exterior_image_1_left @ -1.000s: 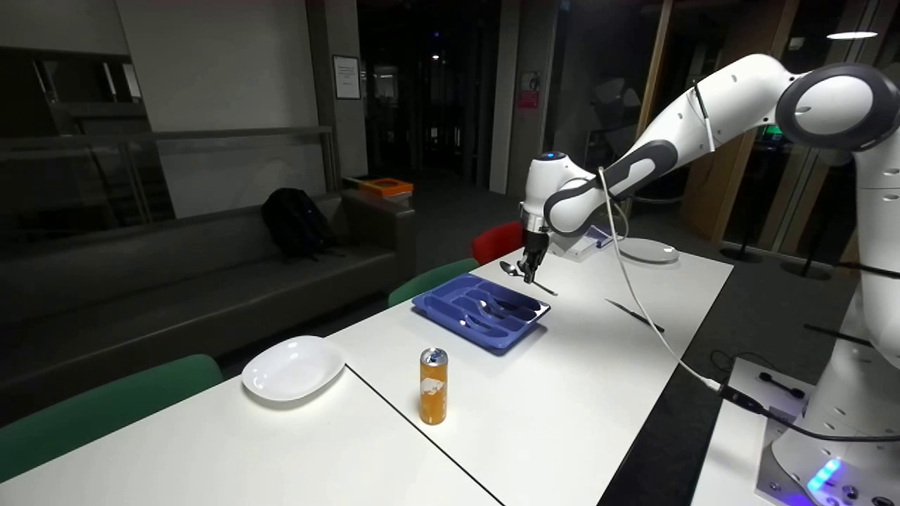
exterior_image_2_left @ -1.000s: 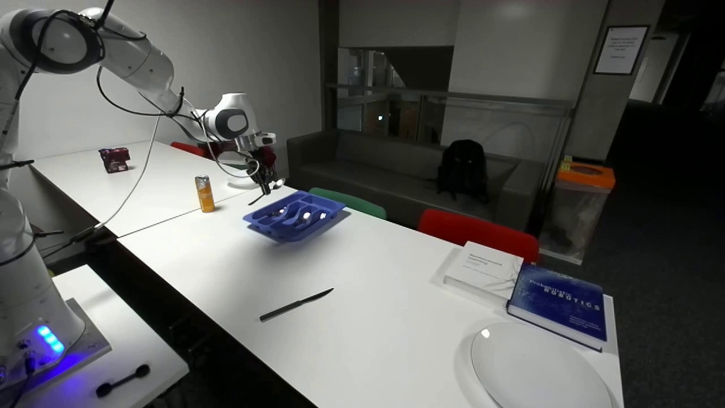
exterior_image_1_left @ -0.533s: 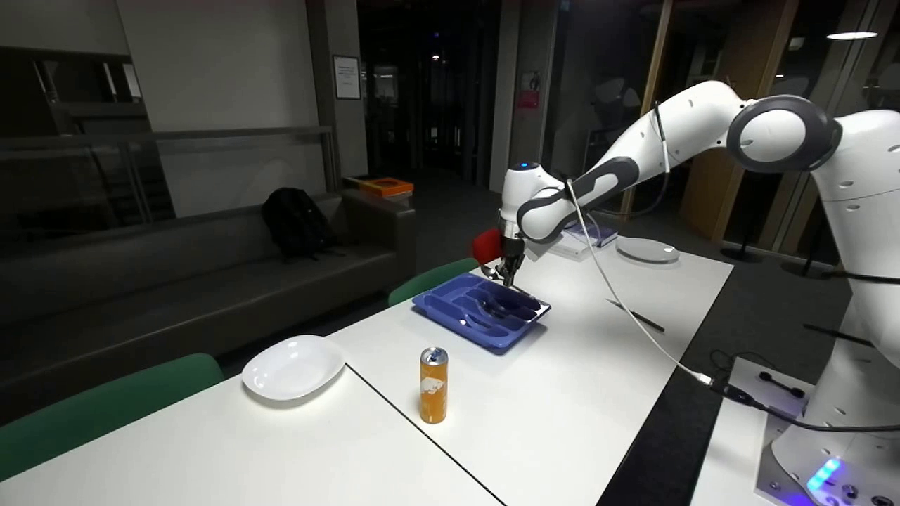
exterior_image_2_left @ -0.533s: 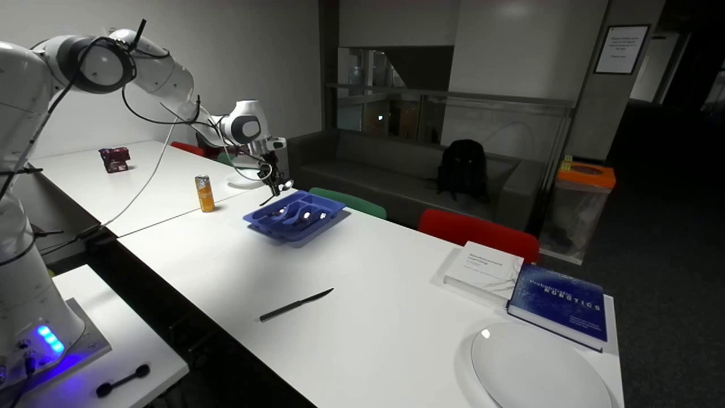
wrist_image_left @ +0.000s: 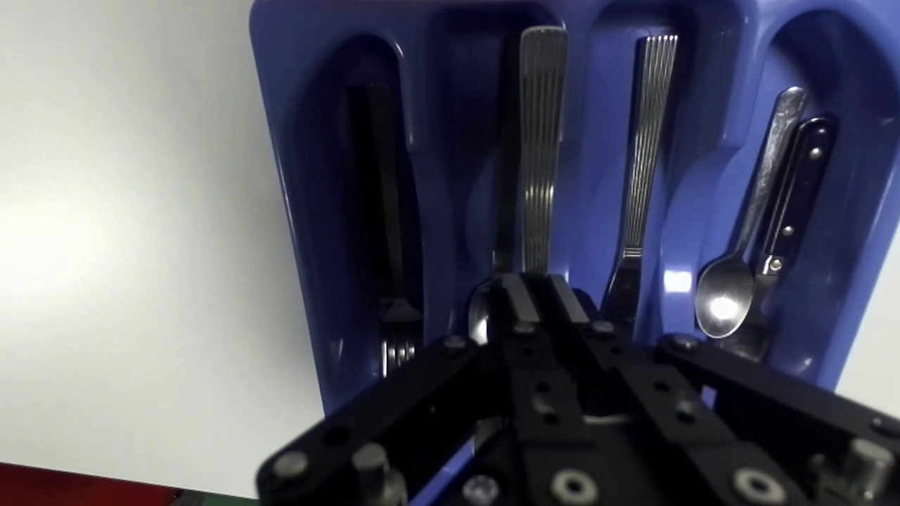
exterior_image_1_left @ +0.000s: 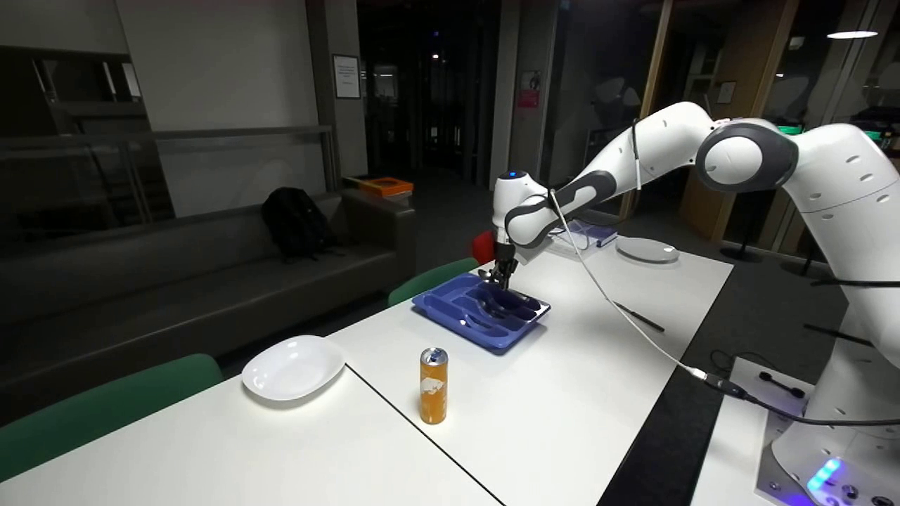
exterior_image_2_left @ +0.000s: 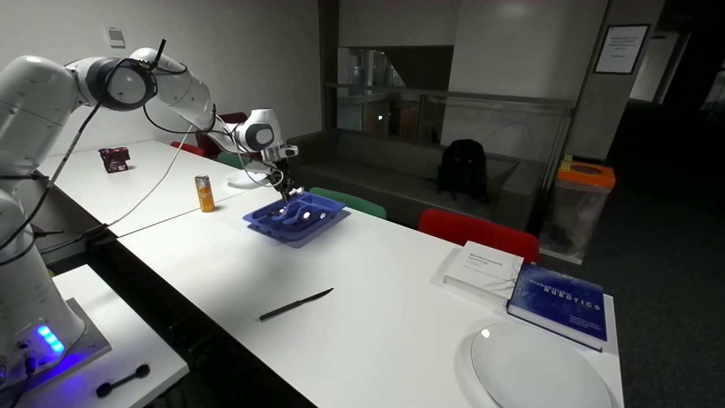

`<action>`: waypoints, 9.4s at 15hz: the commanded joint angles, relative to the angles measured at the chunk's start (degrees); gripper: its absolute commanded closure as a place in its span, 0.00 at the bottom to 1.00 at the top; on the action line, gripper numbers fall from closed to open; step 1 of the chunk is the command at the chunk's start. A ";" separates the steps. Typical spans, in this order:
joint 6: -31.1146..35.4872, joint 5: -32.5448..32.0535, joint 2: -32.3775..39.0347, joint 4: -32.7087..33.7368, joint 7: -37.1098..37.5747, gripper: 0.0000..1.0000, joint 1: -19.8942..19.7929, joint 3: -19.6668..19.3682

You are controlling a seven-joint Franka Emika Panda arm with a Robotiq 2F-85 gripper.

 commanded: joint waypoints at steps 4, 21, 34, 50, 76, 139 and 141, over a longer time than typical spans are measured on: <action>-4.95 2.30 4.50 7.24 -2.18 0.98 -0.88 -0.23; -4.62 1.81 6.24 6.66 -1.07 0.92 -0.21 -0.81; -6.92 1.90 9.98 12.05 -2.71 0.98 -0.37 -0.55; -12.88 1.52 18.54 23.40 -6.49 0.98 -0.76 -0.83; 9.41 15.40 -5.10 -15.34 -1.83 0.00 -13.10 -1.92; 3.25 18.29 -10.93 -29.29 -32.19 0.00 -31.06 -7.71; 3.55 16.24 -9.16 -28.54 -28.54 0.00 -28.47 -9.45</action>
